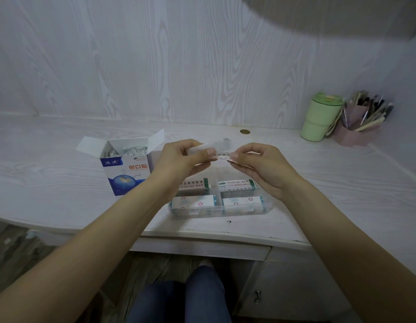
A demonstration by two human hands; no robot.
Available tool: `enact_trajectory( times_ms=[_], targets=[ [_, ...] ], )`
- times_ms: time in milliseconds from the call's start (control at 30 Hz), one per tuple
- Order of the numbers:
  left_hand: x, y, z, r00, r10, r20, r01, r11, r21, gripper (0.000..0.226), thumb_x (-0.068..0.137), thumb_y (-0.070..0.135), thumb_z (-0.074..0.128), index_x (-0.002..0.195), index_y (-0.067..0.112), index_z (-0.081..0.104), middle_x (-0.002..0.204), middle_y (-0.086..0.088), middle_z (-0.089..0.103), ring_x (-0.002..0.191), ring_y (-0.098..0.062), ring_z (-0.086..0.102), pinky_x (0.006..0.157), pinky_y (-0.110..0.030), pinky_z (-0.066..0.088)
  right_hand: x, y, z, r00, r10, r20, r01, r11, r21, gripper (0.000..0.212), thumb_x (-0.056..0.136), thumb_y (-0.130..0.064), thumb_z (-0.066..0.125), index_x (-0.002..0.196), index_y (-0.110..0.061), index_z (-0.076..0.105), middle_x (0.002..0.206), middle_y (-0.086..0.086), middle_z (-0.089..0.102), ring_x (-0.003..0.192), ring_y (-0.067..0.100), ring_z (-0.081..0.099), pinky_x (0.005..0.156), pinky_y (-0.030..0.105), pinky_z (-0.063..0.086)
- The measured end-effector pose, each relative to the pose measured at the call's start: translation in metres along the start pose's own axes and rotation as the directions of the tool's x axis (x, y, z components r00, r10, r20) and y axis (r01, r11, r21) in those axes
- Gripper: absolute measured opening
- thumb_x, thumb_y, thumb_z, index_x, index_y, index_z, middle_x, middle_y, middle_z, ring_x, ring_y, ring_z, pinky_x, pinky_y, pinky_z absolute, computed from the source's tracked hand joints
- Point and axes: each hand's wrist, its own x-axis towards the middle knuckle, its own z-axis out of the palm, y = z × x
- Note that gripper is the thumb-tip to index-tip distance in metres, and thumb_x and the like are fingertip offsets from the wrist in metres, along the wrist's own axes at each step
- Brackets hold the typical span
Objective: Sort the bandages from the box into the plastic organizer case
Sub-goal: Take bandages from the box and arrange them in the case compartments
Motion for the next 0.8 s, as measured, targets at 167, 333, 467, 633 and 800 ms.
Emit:
enact_trajectory(
  times_ms=[167,333,467,633,800],
  targets=[
    [0.003,-0.002,0.003,0.999,0.007,-0.043,-0.006,0.999,0.035,0.008,0.088,0.010,0.063,0.088,0.002,0.063,0.091,-0.011,0.070,0.085,-0.020,0.070,0.078,-0.026,0.058,0.002,-0.004,-0.012,1.000,-0.021,-0.015,0.016,0.963,-0.270,0.015,0.079,0.009,0.067,0.089,-0.004,0.066,0.089,0.015,0.068,0.076,0.018,0.068,0.069,0.020,0.057],
    [0.005,-0.001,0.007,0.998,-0.036,-0.059,0.038,0.999,0.037,0.011,0.096,0.010,0.051,0.102,0.005,0.060,0.097,-0.008,0.072,0.088,-0.017,0.071,0.079,-0.025,0.057,0.006,-0.001,-0.030,0.998,-0.043,-0.042,0.015,0.856,-0.517,0.012,0.082,0.003,0.068,0.084,-0.009,0.069,0.090,0.015,0.069,0.082,0.021,0.070,0.071,0.026,0.059],
    [0.004,0.001,0.011,0.995,-0.068,-0.067,0.071,0.996,0.050,0.016,0.100,0.010,0.044,0.108,0.006,0.056,0.093,-0.007,0.072,0.083,-0.016,0.071,0.074,-0.024,0.057,0.006,0.005,-0.037,0.999,-0.047,-0.023,0.020,0.759,-0.651,0.011,0.083,0.000,0.068,0.084,-0.011,0.070,0.088,0.014,0.069,0.081,0.020,0.068,0.076,0.030,0.059],
    [0.003,0.001,0.013,0.995,-0.071,-0.073,0.081,0.988,0.134,0.019,0.101,0.014,0.042,0.111,0.010,0.057,0.092,0.000,0.073,0.079,-0.013,0.069,0.072,-0.022,0.056,0.010,0.010,-0.034,0.990,-0.139,0.026,0.101,0.570,-0.815,0.010,0.080,-0.010,0.073,0.076,-0.019,0.070,0.068,-0.003,0.061,0.070,0.009,0.056,0.069,0.026,0.050],
    [0.003,-0.001,0.013,0.993,-0.093,-0.079,0.103,0.985,0.140,0.020,0.101,0.014,0.041,0.114,0.011,0.055,0.091,0.000,0.072,0.073,-0.011,0.068,0.070,-0.022,0.055,0.008,0.014,-0.026,0.975,-0.188,0.119,0.186,0.399,-0.898,0.005,0.084,-0.012,0.069,0.088,-0.014,0.073,0.077,-0.011,0.062,0.060,-0.007,0.048,0.058,0.001,0.035]
  ],
)
